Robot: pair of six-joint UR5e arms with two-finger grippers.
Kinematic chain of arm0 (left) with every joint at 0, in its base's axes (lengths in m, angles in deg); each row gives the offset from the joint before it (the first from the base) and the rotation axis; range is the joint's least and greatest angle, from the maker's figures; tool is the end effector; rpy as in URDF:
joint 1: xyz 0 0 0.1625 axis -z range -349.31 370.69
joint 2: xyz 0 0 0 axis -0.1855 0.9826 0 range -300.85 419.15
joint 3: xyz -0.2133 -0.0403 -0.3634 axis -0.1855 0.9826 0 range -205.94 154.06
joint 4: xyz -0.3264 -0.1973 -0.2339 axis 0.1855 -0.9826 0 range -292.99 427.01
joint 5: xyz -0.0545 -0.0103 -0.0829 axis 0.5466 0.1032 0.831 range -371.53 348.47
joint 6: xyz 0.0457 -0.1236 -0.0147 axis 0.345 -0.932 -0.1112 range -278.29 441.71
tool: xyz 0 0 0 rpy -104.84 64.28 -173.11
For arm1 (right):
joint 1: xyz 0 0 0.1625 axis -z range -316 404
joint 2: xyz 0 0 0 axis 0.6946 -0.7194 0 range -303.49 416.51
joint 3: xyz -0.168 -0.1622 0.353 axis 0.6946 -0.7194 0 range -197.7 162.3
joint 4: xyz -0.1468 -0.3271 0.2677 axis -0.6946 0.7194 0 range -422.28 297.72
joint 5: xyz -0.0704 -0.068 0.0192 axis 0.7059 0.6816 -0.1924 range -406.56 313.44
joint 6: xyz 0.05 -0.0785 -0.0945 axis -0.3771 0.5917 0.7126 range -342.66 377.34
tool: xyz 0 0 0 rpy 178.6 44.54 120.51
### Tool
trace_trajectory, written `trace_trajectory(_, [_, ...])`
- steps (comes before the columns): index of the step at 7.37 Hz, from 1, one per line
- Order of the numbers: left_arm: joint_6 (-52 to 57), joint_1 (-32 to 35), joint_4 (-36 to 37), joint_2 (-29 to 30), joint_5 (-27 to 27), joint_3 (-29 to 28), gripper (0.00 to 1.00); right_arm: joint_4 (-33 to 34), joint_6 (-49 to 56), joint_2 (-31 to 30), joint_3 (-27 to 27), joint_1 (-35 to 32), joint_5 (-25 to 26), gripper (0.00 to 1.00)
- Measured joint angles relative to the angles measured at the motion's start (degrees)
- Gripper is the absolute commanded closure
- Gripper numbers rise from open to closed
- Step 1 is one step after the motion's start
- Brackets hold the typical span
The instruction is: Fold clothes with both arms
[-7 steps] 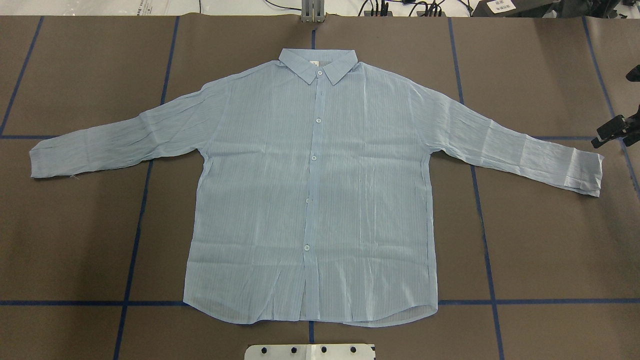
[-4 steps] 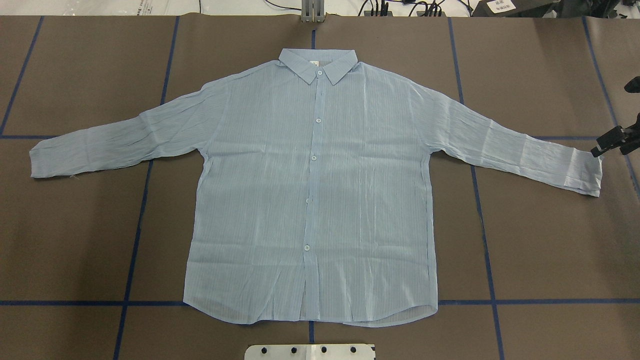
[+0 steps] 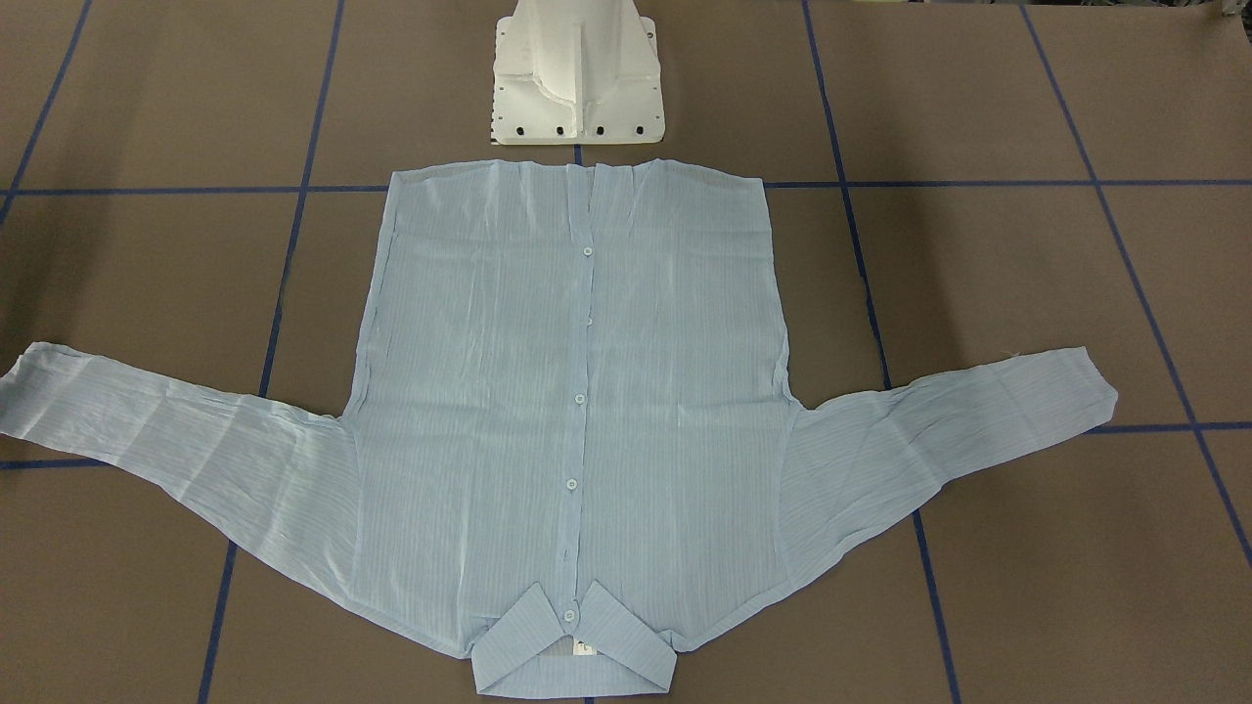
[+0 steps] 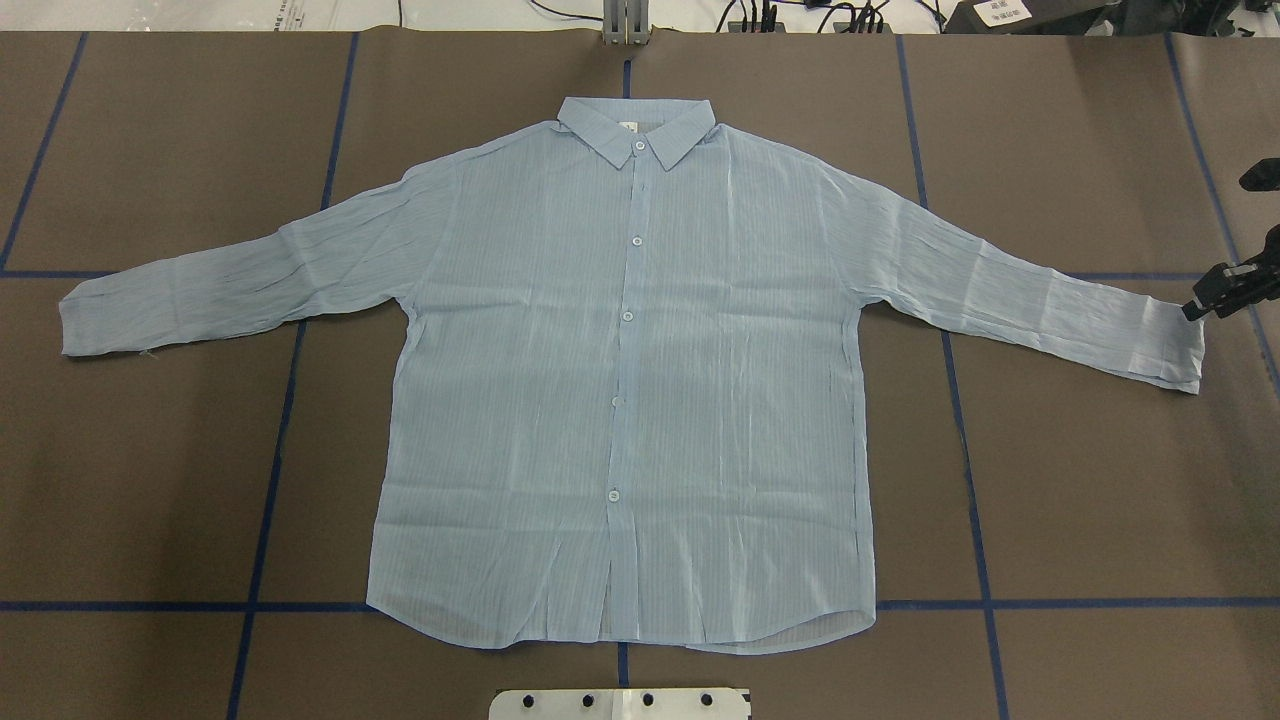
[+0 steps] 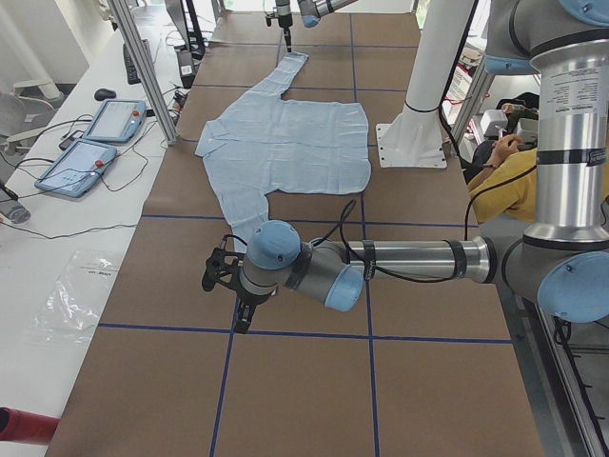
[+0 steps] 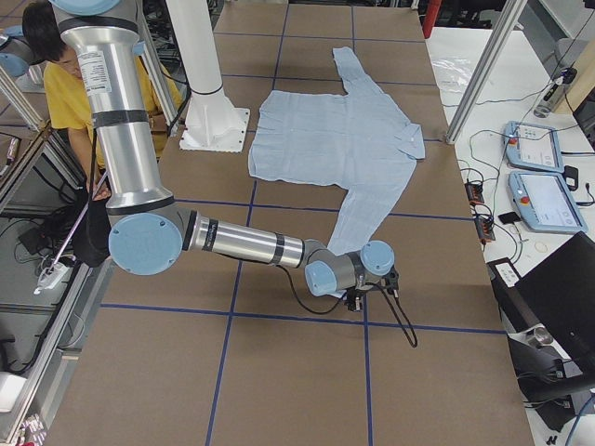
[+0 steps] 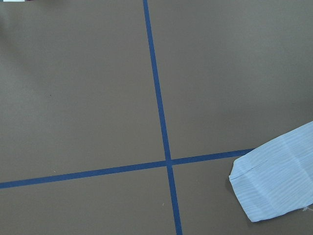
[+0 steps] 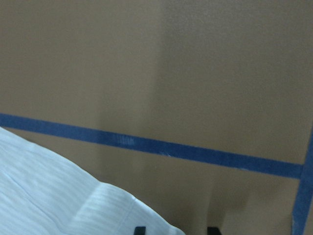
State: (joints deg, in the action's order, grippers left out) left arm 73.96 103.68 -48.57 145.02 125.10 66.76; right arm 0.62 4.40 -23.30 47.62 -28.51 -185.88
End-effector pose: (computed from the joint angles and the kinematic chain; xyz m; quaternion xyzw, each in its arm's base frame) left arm -0.0643 -0.5221 0.6377 0.1759 0.3947 -0.0016 0.9018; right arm -0.1505 -0.5865 0.7486 -0.0125 -0.4264 -0.0816 0.9008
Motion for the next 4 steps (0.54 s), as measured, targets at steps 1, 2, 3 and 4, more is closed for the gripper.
trace_trajectory(1, [-0.04,0.0,0.0,0.0,-0.02,0.01,0.01,0.01,0.03,0.0,-0.14,0.13,0.01,0.48])
trace_trajectory(2, [-0.05,0.0,0.0,0.0,-0.03,0.02,0.01,0.02,0.06,0.0,-0.2,0.2,0.01,0.52])
trace_trajectory(3, [-0.01,0.0,0.0,0.0,-0.04,0.04,0.01,0.02,0.03,0.0,-0.17,0.26,0.01,0.79])
trace_trajectory(4, [0.01,0.0,0.0,0.0,-0.04,0.07,0.01,0.03,-0.02,0.0,-0.14,0.3,0.01,1.0])
